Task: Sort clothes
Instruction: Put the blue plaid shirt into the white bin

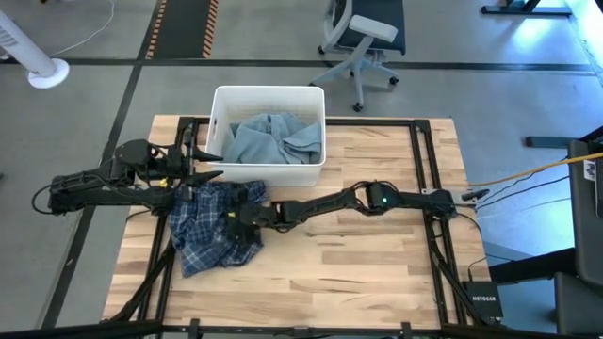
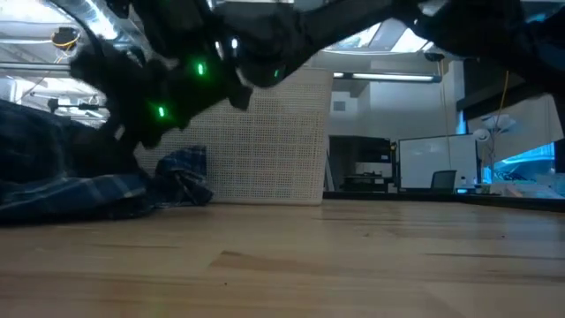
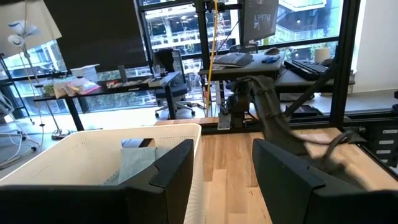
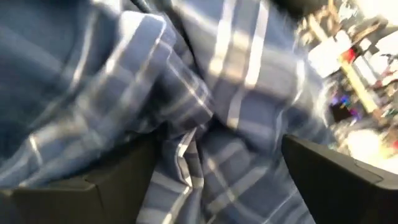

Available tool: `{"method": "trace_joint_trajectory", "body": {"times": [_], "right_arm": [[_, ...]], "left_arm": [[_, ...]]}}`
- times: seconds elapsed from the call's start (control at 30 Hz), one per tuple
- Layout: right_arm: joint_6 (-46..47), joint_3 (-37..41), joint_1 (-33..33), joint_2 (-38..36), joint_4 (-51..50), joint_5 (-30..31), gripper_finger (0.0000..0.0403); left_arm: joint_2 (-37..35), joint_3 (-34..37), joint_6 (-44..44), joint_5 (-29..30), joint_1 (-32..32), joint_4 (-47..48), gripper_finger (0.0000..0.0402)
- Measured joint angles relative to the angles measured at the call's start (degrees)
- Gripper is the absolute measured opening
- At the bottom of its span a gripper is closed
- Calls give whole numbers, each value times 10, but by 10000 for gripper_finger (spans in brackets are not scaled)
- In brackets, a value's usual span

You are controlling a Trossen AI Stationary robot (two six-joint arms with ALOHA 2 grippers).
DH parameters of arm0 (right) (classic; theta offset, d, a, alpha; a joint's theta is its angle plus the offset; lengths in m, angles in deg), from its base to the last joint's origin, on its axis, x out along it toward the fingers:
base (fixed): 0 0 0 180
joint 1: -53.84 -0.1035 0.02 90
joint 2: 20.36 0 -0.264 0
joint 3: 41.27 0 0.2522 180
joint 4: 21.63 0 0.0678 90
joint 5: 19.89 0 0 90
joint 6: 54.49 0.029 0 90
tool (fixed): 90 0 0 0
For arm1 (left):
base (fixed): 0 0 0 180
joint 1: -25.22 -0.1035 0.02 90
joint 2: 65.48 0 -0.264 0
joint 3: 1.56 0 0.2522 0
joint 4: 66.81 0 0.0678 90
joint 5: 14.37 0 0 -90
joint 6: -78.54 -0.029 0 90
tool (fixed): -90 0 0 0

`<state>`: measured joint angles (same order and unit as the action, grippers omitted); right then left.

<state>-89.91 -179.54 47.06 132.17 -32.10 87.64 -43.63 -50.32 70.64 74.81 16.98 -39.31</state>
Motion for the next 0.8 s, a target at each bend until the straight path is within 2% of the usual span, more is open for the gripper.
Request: {"method": "trace_joint_trajectory", "body": {"times": [0.17,0.3,0.43,0.57,0.67,0.7,0.8], "right_arm": [[50,1,30,20,-3,-69,360],[31,-1,35,33,4,-112,339],[30,-1,35,36,3,-123,263],[48,-1,31,33,-8,-128,138],[39,2,25,23,-29,-177,35],[37,2,22,20,-30,-187,22],[38,3,6,0,-60,-182,35]], "left_arm": [[0,0,2,0,0,0,159],[0,0,0,0,0,2,159],[0,0,0,0,0,2,159],[0,0,0,0,0,2,159],[0,0,0,0,0,4,159],[0,0,0,0,0,6,159],[0,0,1,0,0,8,159]]}}
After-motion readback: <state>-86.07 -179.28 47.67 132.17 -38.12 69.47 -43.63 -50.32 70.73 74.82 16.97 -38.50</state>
